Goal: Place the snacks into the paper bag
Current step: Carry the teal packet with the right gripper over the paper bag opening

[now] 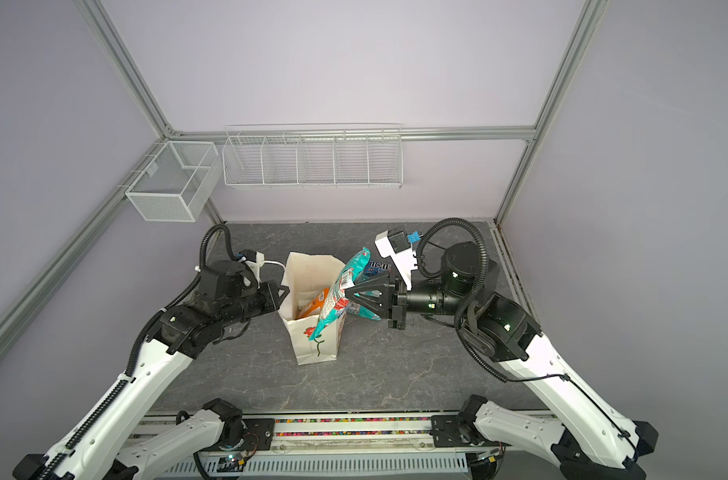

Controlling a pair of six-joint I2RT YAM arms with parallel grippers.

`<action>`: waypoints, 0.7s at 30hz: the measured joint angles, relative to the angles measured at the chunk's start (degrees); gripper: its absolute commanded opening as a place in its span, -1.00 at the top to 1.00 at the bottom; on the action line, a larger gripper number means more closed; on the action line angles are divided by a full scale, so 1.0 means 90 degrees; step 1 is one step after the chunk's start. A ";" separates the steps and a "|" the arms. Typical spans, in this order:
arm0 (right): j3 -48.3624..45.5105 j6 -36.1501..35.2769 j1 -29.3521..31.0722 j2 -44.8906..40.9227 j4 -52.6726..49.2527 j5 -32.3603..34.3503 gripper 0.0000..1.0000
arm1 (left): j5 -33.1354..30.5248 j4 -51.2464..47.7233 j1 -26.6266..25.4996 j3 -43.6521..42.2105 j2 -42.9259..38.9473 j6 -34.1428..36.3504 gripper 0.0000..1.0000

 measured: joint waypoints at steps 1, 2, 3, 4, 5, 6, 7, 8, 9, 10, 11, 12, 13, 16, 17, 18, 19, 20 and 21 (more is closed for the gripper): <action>0.0066 -0.0024 0.0044 0.0066 -0.0005 -0.0002 0.86 | 0.0000 -0.0010 -0.0007 0.0010 0.0007 0.0000 1.00; 0.0158 -0.0058 0.0090 0.0158 -0.0010 -0.0017 0.86 | -0.0005 -0.0032 -0.0017 0.0024 0.0012 0.0000 1.00; 0.0253 -0.0087 0.0129 0.0248 -0.0010 -0.0019 0.86 | -0.0005 -0.0034 -0.0022 0.0029 0.0012 0.0000 1.00; 0.0323 -0.0124 0.0155 0.0318 -0.0015 -0.0019 0.86 | -0.0012 -0.0039 -0.0027 0.0032 0.0012 0.0000 1.00; 0.0393 -0.0163 0.0182 0.0398 -0.0015 -0.0017 0.86 | -0.0022 -0.0046 -0.0032 0.0032 0.0012 0.0000 1.00; 0.0447 -0.0211 0.0194 0.0461 -0.0015 -0.0017 0.86 | -0.0022 -0.0051 -0.0032 0.0034 0.0012 0.0000 1.00; 0.0495 -0.0260 0.0194 0.0517 -0.0027 -0.0012 0.86 | -0.0027 -0.0053 -0.0032 0.0034 0.0010 0.0000 1.00; 0.0583 -0.0318 0.0206 0.0602 -0.0070 0.0002 0.86 | -0.0027 -0.0053 -0.0032 0.0034 0.0010 0.0000 1.00; 0.0690 -0.0391 0.0209 0.0699 -0.0124 0.0012 0.86 | -0.0027 -0.0053 -0.0034 0.0034 0.0010 0.0000 1.00; 0.0801 -0.0459 0.0211 0.0794 -0.0180 0.0022 0.86 | -0.0027 -0.0053 -0.0036 0.0034 0.0010 0.0000 1.00; 0.0954 -0.0546 0.0211 0.0920 -0.0255 0.0034 0.86 | -0.0024 -0.0053 -0.0041 0.0034 0.0010 0.0000 1.00; 0.1098 -0.0627 0.0211 0.1044 -0.0333 0.0041 0.86 | -0.0022 -0.0056 -0.0046 0.0036 0.0010 0.0000 1.00; 0.1243 -0.0712 0.0211 0.1171 -0.0415 0.0058 0.86 | -0.0022 -0.0061 -0.0049 0.0044 0.0010 0.0000 1.00; 0.1664 -0.1013 0.0223 0.1537 -0.0792 0.0347 0.86 | -0.0024 -0.0080 -0.0068 0.0061 0.0000 0.0000 1.00; 0.1783 -0.1120 0.0223 0.1661 -0.0923 0.0498 0.86 | -0.0024 -0.0085 -0.0073 0.0061 -0.0005 0.0000 1.00; 0.1887 -0.1214 0.0231 0.1773 -0.1056 0.0634 0.86 | -0.0022 -0.0090 -0.0078 0.0061 -0.0010 -0.0002 1.00; 0.1972 -0.1299 0.0236 0.1880 -0.1183 0.0763 0.86 | -0.0022 -0.0097 -0.0078 0.0061 -0.0015 -0.0002 1.00; 0.2030 -0.1382 0.0236 0.1979 -0.1290 0.0884 0.86 | -0.0022 -0.0104 -0.0078 0.0061 -0.0024 -0.0002 1.00; 0.2081 -0.1462 0.0250 0.2076 -0.1413 0.1015 0.86 | -0.0022 -0.0119 -0.0078 0.0061 -0.0029 -0.0002 1.00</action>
